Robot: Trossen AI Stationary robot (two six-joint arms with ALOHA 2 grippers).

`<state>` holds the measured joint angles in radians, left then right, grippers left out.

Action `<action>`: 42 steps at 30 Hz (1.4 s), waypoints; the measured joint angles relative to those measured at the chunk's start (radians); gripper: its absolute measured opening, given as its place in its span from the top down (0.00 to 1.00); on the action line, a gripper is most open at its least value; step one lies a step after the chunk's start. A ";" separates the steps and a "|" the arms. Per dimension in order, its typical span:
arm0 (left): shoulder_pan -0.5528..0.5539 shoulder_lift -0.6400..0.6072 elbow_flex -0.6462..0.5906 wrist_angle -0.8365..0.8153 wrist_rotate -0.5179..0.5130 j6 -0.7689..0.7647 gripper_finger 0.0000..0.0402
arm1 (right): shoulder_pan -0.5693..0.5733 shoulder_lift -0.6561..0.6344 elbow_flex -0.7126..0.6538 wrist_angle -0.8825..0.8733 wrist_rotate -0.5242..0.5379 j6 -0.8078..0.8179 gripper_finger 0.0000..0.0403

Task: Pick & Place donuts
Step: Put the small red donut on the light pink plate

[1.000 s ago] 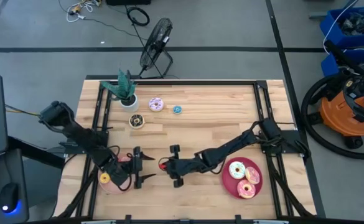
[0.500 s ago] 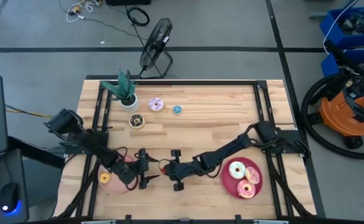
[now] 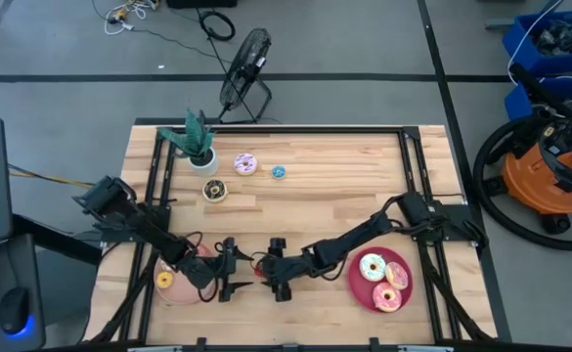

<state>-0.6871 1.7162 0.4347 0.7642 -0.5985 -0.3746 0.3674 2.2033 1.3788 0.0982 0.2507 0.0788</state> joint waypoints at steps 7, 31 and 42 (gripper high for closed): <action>0.028 0.099 0.000 0.115 0.018 0.006 0.17 | 0.087 -0.124 0.000 -0.248 0.252 0.076 0.13; 0.084 0.260 0.135 0.132 0.082 0.125 0.27 | 0.359 -0.209 0.000 -0.549 0.702 0.594 0.18; 0.083 0.201 0.134 0.043 0.178 0.152 0.55 | 0.351 -0.197 0.000 -0.547 0.701 0.591 0.18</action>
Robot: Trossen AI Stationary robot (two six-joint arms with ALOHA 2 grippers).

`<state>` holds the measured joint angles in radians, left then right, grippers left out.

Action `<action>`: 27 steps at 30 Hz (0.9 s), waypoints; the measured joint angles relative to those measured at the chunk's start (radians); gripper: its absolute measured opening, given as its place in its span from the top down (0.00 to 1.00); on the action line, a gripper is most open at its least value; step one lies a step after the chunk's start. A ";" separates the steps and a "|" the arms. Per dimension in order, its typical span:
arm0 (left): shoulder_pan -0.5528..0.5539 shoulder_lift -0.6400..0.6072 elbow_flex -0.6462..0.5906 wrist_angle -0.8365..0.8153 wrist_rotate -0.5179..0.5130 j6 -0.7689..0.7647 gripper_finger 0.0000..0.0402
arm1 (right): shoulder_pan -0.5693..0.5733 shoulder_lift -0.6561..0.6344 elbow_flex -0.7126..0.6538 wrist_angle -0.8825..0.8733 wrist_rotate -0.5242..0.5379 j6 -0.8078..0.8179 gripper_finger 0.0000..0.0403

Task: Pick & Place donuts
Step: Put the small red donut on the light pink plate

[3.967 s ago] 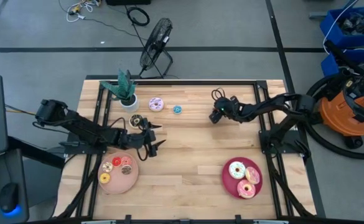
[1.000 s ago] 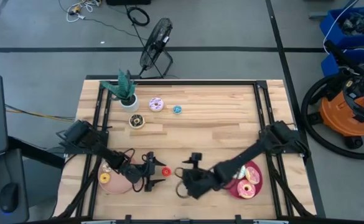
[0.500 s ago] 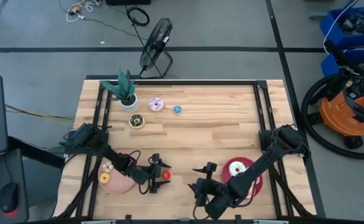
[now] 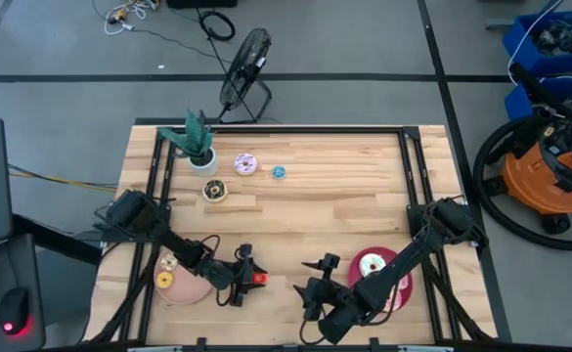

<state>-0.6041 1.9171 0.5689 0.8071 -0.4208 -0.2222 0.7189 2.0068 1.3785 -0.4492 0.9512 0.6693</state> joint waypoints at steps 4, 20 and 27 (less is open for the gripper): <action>-0.012 -0.140 0.009 -0.224 0.010 -0.011 0.59 | -0.009 0.000 0.000 0.000 0.001 -0.005 0.18; -0.470 -0.381 0.414 -1.657 0.006 -0.913 0.75 | -0.101 0.000 0.000 0.167 -0.006 -0.239 0.18; -0.700 -0.380 0.313 -1.711 -0.089 -1.389 0.78 | -0.118 0.000 0.000 0.277 -0.047 -0.381 0.18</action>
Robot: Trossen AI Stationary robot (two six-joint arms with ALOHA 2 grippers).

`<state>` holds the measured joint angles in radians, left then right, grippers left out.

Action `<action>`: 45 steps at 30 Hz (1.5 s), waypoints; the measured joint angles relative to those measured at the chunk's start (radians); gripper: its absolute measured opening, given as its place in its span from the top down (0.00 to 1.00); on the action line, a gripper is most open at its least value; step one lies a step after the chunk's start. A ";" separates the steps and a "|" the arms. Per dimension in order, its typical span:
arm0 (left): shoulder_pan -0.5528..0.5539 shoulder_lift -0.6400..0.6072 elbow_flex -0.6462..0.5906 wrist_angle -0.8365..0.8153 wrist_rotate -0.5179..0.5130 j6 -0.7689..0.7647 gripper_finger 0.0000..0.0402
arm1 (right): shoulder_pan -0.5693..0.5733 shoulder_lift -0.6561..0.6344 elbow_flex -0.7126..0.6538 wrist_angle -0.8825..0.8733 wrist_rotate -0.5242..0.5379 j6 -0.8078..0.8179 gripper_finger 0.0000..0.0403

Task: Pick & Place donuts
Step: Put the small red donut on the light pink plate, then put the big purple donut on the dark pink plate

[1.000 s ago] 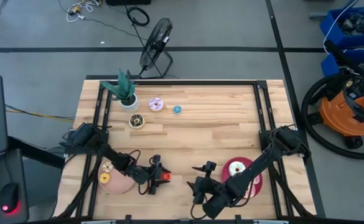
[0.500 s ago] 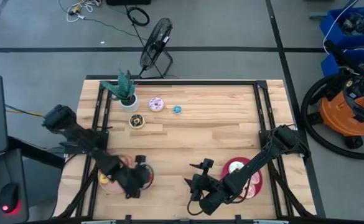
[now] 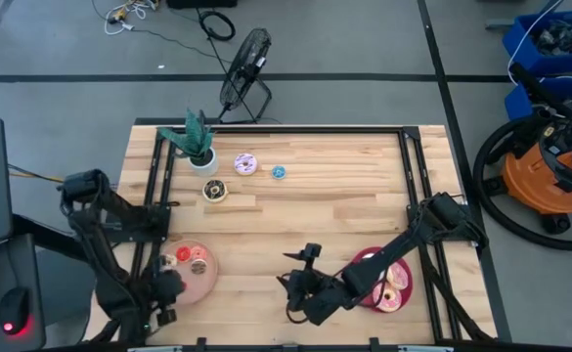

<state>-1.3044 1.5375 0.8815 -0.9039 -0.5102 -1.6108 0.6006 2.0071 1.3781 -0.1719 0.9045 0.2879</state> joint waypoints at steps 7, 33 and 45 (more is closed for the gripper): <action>-0.064 0.000 -0.123 0.009 -0.067 -0.206 0.78 | -0.002 0.000 0.000 0.061 -0.007 -0.078 0.18; -0.009 -0.031 -0.088 -0.081 -0.103 -0.129 0.31 | -0.001 0.000 0.000 0.031 -0.046 -0.058 0.18; 0.133 -0.092 -0.109 0.021 -0.469 0.093 0.38 | -0.090 0.000 -0.172 0.054 -0.195 -0.016 0.18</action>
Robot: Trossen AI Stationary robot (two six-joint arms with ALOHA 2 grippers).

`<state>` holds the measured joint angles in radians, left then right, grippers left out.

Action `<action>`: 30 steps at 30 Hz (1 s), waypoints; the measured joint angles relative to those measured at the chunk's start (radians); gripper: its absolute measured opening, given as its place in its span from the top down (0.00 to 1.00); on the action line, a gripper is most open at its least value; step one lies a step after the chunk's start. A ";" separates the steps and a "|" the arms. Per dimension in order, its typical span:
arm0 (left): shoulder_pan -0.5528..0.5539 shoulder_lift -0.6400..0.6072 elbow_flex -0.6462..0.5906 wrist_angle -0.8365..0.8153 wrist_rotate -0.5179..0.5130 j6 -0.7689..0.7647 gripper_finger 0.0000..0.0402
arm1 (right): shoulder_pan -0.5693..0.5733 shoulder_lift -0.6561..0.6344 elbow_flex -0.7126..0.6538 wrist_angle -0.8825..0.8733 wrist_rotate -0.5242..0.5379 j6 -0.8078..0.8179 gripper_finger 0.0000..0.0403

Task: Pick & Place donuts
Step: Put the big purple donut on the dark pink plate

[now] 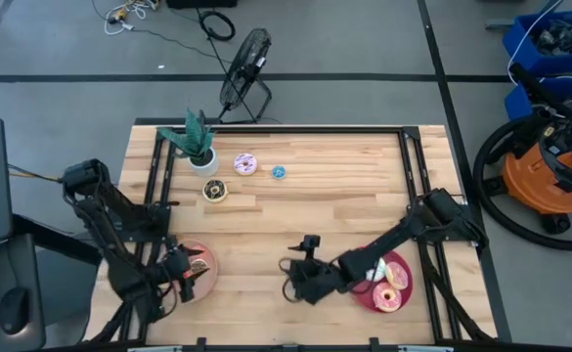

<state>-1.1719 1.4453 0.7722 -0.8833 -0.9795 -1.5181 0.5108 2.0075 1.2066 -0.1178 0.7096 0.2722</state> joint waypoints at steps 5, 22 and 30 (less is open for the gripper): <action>0.119 0.000 -0.111 0.363 0.011 0.309 0.43 | -0.115 0.000 -0.110 0.194 -0.122 -0.078 0.18; 0.649 0.000 -0.386 1.348 0.305 1.192 0.50 | -0.709 0.001 -0.068 0.561 -0.672 -0.374 0.18; 0.700 -0.086 -0.385 1.237 0.330 1.276 0.50 | -0.786 0.135 0.189 0.389 -0.780 -0.456 0.18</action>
<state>-0.4717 1.3597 0.3870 0.3534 -0.6491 -0.2417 -0.2753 2.1425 1.3953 0.2712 -0.0707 -0.1834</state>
